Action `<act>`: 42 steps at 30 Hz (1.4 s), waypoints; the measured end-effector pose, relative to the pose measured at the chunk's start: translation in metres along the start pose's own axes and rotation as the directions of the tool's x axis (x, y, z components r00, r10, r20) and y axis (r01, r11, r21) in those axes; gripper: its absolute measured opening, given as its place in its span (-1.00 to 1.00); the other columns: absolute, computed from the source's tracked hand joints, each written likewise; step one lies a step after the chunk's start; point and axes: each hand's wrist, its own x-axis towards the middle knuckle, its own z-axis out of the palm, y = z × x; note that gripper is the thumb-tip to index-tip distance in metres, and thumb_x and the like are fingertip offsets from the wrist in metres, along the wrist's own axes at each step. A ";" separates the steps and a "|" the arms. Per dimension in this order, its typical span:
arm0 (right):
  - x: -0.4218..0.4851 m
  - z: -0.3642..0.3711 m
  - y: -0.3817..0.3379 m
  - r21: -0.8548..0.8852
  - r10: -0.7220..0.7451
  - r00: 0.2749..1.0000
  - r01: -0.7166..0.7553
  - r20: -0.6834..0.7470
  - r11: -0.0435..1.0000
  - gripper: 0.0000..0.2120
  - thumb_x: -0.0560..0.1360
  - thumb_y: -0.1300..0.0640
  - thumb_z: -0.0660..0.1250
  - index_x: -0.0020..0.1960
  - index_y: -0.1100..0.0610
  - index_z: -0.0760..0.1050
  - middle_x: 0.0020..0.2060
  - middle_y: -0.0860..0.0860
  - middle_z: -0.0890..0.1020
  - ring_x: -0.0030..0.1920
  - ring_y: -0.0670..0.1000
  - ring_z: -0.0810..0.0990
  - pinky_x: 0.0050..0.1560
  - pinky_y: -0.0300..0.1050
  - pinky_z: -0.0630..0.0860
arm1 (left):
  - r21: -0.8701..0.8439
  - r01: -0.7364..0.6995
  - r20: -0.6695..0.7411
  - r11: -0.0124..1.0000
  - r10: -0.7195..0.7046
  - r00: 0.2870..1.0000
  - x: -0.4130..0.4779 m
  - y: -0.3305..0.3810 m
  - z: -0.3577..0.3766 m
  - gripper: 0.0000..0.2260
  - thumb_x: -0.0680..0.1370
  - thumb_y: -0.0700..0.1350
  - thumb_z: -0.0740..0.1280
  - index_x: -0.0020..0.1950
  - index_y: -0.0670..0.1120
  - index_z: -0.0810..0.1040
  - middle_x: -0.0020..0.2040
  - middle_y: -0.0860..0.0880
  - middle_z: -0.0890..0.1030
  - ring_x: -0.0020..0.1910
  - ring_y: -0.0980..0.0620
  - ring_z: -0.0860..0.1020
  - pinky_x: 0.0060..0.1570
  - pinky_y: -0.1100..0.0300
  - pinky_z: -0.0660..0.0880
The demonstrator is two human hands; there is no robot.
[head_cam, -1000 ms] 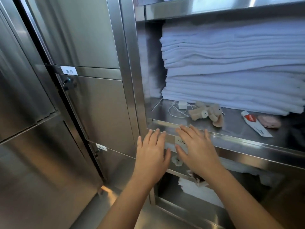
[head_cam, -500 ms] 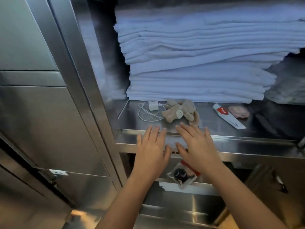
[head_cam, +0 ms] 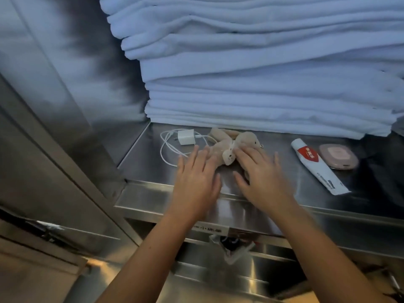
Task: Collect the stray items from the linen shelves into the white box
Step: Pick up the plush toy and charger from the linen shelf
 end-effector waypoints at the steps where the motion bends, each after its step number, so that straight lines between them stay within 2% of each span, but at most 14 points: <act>1: 0.003 0.002 0.002 0.004 -0.011 1.000 0.011 -0.006 1.000 -0.50 0.50 0.04 0.26 0.42 0.06 0.29 0.39 0.02 0.34 0.42 0.05 0.20 0.38 0.25 0.02 | 0.000 -0.006 0.009 1.000 0.006 1.000 0.003 -0.001 0.003 -0.61 0.39 -0.23 0.43 0.20 -0.26 0.52 0.22 -0.25 0.53 0.26 -0.27 0.45 0.18 -0.31 0.34; 6: 0.020 0.013 0.004 -0.051 -0.069 0.994 0.065 -0.090 0.997 -0.52 0.37 0.15 0.43 0.26 0.19 0.46 0.20 0.14 0.52 0.26 0.20 0.43 0.21 0.36 0.27 | -0.022 -0.014 0.020 1.000 0.015 1.000 0.016 -0.010 0.012 -0.60 0.38 -0.24 0.45 0.19 -0.28 0.53 0.21 -0.27 0.54 0.25 -0.30 0.45 0.16 -0.34 0.32; 8: 0.026 0.017 0.001 -0.080 -0.090 0.990 0.081 -0.111 0.994 -0.52 0.33 0.17 0.45 0.23 0.21 0.48 0.18 0.16 0.54 0.24 0.22 0.45 0.18 0.36 0.31 | -0.029 -0.031 0.030 0.999 0.032 0.999 0.018 -0.016 0.014 -0.60 0.38 -0.24 0.44 0.20 -0.27 0.52 0.21 -0.26 0.54 0.26 -0.29 0.45 0.16 -0.34 0.31; 14: 0.040 0.029 -0.004 -0.130 -0.137 0.987 0.126 -0.078 0.983 -0.47 0.33 0.18 0.43 0.28 0.23 0.46 0.27 0.19 0.48 0.29 0.25 0.42 0.19 0.35 0.30 | -0.036 -0.076 0.058 0.996 0.078 0.995 0.022 -0.031 0.015 -0.59 0.38 -0.22 0.44 0.20 -0.27 0.52 0.21 -0.26 0.54 0.26 -0.28 0.44 0.16 -0.33 0.32; 21: 0.058 0.032 -0.001 -0.169 -0.214 0.977 0.212 0.005 0.962 -0.52 0.41 0.19 0.30 0.34 0.14 0.42 0.33 0.16 0.43 0.36 0.19 0.35 0.22 0.29 0.25 | -0.049 -0.099 0.082 0.994 0.103 0.991 0.026 -0.037 0.017 -0.60 0.41 -0.17 0.38 0.23 -0.25 0.51 0.23 -0.25 0.53 0.29 -0.27 0.43 0.19 -0.32 0.29; 24: 0.057 0.037 0.000 -0.179 -0.219 0.975 0.210 -0.030 0.961 -0.58 0.38 0.18 0.39 0.23 0.15 0.51 0.21 0.17 0.53 0.23 0.21 0.48 0.23 0.34 0.27 | -0.065 -0.081 0.114 0.995 0.088 0.990 0.026 -0.042 0.017 -0.58 0.43 -0.10 0.30 0.26 -0.23 0.49 0.27 -0.24 0.50 0.31 -0.25 0.40 0.24 -0.29 0.26; 29: 0.054 0.039 0.004 -0.189 -0.276 0.950 0.248 -0.146 0.950 -0.67 0.30 0.25 0.49 0.06 0.18 0.60 0.02 0.19 0.62 0.01 0.21 0.59 0.10 0.32 0.41 | -0.055 -0.087 0.156 0.995 0.095 0.983 0.022 -0.056 0.017 -0.52 0.45 -0.07 0.38 0.32 -0.22 0.44 0.34 -0.25 0.42 0.37 -0.25 0.33 0.30 -0.27 0.19; 33: 0.050 0.034 0.012 -0.184 -0.318 0.927 0.284 -0.197 0.941 -0.71 0.28 0.31 0.46 0.01 0.20 0.60 -0.03 0.20 0.62 -0.08 0.22 0.58 0.01 0.18 0.47 | -0.027 -0.094 0.237 0.995 0.098 0.966 0.025 -0.069 0.020 -0.48 0.54 0.00 0.25 0.46 -0.12 0.25 0.48 -0.14 0.22 0.48 -0.08 0.11 0.41 -0.08 -0.05; 35: 0.047 0.031 0.016 -0.173 -0.306 0.929 0.274 -0.207 0.946 -0.72 0.31 0.32 0.44 0.02 0.20 0.60 -0.02 0.21 0.61 -0.07 0.24 0.57 -0.01 0.18 0.47 | 0.013 -0.099 0.266 0.995 0.092 0.960 0.028 -0.075 0.024 -0.48 0.57 0.02 0.19 0.49 -0.08 0.16 0.50 -0.08 0.17 0.50 -0.01 0.03 0.41 -0.02 -0.11; 39: 0.044 0.027 0.016 -0.188 -0.293 0.931 0.254 -0.219 0.949 -0.73 0.34 0.31 0.41 0.04 0.19 0.59 0.02 0.21 0.60 -0.02 0.26 0.56 -0.02 0.22 0.46 | 0.046 -0.061 0.318 0.997 0.043 0.947 0.031 -0.080 0.032 -0.48 0.60 0.03 0.11 0.51 -0.09 0.08 0.52 -0.04 0.13 0.50 0.03 0.01 0.41 -0.02 -0.11; 42: 0.040 0.027 0.012 -0.228 -0.331 0.908 0.276 -0.257 0.934 -0.77 0.39 0.27 0.28 0.01 0.18 0.60 0.00 0.20 0.61 -0.05 0.23 0.57 -0.02 0.14 0.49 | 0.032 -0.021 0.336 0.999 0.009 0.942 0.028 -0.080 0.035 -0.54 0.61 0.02 0.08 0.48 -0.10 0.15 0.49 -0.05 0.19 0.49 0.01 0.06 0.40 -0.04 -0.04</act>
